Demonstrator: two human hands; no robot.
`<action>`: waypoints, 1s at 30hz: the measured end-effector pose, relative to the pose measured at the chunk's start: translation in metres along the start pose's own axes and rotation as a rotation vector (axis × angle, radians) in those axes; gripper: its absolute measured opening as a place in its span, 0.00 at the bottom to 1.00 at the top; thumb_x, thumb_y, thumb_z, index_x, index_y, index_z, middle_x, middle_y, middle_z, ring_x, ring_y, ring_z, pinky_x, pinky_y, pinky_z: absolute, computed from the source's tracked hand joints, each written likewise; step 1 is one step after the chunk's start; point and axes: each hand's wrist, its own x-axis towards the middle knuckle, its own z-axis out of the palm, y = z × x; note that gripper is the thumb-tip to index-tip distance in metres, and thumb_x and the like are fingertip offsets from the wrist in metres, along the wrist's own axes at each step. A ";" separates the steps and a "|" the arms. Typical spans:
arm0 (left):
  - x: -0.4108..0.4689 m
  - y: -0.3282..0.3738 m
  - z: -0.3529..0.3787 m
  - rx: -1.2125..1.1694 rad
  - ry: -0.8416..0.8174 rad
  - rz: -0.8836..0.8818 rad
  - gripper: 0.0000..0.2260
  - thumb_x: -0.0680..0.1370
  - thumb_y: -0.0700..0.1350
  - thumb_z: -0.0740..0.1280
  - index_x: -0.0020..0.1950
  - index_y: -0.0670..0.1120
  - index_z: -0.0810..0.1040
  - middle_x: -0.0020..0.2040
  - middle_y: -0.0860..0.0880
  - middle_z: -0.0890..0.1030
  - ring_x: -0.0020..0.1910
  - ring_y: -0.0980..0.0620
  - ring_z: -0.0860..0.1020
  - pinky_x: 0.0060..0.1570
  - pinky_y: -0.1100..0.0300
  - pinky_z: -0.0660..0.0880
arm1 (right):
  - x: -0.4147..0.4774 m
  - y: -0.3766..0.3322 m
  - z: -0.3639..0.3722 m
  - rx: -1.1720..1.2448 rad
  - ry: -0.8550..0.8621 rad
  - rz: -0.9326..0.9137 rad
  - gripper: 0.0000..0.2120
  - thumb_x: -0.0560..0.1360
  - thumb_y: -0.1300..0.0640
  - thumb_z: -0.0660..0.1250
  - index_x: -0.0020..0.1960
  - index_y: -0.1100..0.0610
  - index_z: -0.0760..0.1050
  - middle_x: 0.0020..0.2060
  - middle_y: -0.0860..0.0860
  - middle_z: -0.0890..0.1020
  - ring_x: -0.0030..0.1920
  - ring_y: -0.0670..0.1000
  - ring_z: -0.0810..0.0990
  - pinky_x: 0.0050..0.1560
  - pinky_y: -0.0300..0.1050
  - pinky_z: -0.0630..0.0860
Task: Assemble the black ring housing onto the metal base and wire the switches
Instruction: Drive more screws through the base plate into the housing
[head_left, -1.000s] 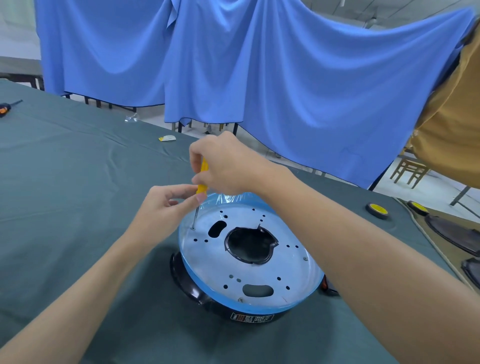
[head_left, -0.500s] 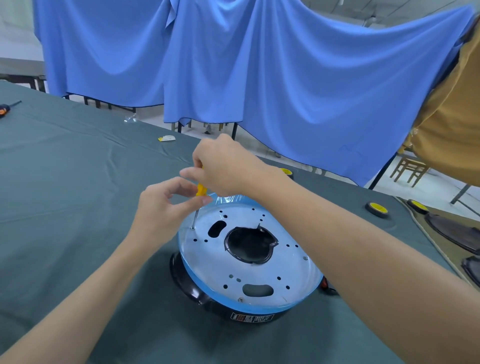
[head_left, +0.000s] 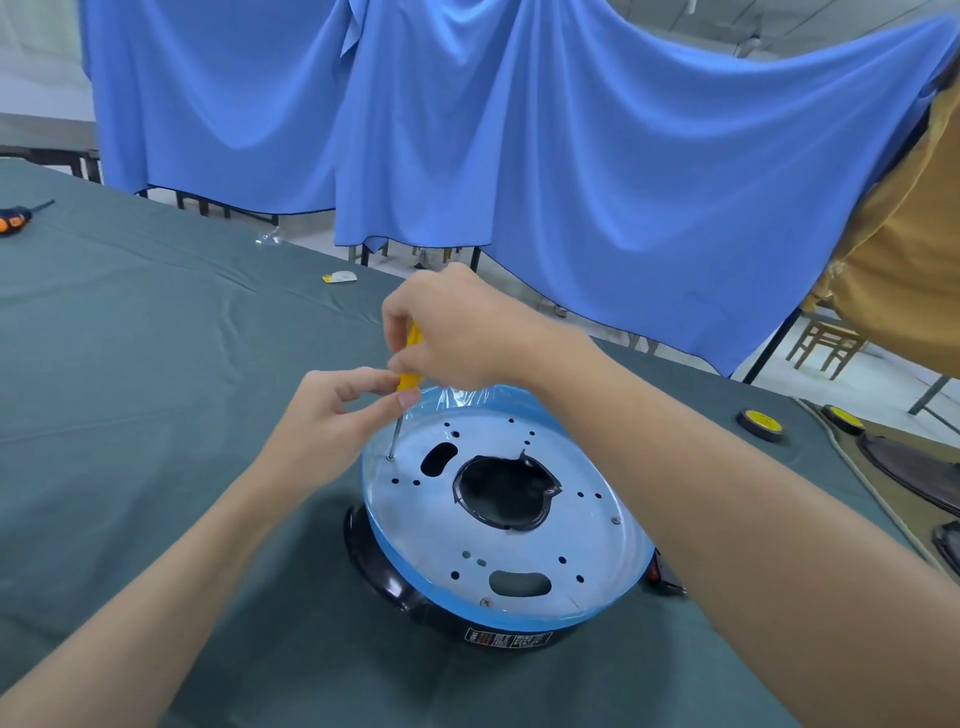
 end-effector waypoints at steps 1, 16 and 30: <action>-0.001 0.000 0.001 -0.001 -0.007 0.006 0.04 0.75 0.42 0.73 0.47 0.51 0.85 0.45 0.56 0.86 0.47 0.60 0.81 0.52 0.74 0.70 | 0.000 0.000 0.000 0.010 0.016 0.017 0.07 0.74 0.53 0.69 0.43 0.57 0.77 0.34 0.47 0.74 0.44 0.50 0.75 0.33 0.42 0.69; -0.006 0.001 -0.006 0.019 -0.115 -0.066 0.17 0.66 0.61 0.72 0.52 0.58 0.84 0.51 0.57 0.85 0.57 0.56 0.81 0.67 0.42 0.69 | -0.002 0.001 0.005 -0.109 -0.206 0.139 0.14 0.72 0.45 0.69 0.39 0.55 0.73 0.29 0.52 0.81 0.35 0.53 0.82 0.36 0.45 0.78; -0.007 -0.014 -0.008 0.112 -0.249 -0.673 0.19 0.74 0.57 0.71 0.41 0.40 0.76 0.40 0.41 0.83 0.42 0.41 0.81 0.56 0.55 0.77 | -0.065 0.033 0.044 0.466 -0.276 0.548 0.16 0.82 0.53 0.55 0.43 0.63 0.71 0.39 0.56 0.85 0.28 0.52 0.77 0.32 0.42 0.75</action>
